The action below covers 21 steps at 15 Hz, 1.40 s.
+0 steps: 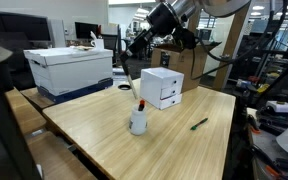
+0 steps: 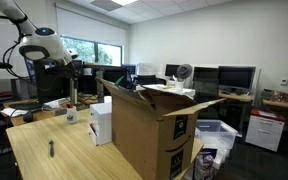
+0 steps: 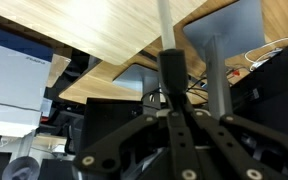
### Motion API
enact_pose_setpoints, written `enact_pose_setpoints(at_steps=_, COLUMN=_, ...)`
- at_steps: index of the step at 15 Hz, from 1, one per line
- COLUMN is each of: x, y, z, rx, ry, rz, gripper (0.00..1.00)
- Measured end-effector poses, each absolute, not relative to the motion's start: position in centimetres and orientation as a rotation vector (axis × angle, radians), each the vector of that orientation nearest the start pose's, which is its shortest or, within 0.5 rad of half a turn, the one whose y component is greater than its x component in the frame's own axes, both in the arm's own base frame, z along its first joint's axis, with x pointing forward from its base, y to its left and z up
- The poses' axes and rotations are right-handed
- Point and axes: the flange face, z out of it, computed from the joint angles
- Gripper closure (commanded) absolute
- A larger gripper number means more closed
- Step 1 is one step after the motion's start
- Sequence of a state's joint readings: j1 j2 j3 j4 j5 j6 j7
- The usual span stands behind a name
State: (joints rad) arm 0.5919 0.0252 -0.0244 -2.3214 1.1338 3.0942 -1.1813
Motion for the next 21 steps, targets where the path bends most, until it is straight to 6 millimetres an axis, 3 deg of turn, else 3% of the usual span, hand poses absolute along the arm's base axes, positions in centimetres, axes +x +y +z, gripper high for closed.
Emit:
enact_pose_setpoints(at_steps=13, x=47.9, y=20.5, z=36.8, rx=-2.625, ry=-0.813, rz=-1.022, gripper=0.95)
enact_pose_setpoints(at_steps=21, x=47.7, y=21.1, z=36.8, rx=-2.622, ry=-0.853, rz=-1.015, gripper=0.95)
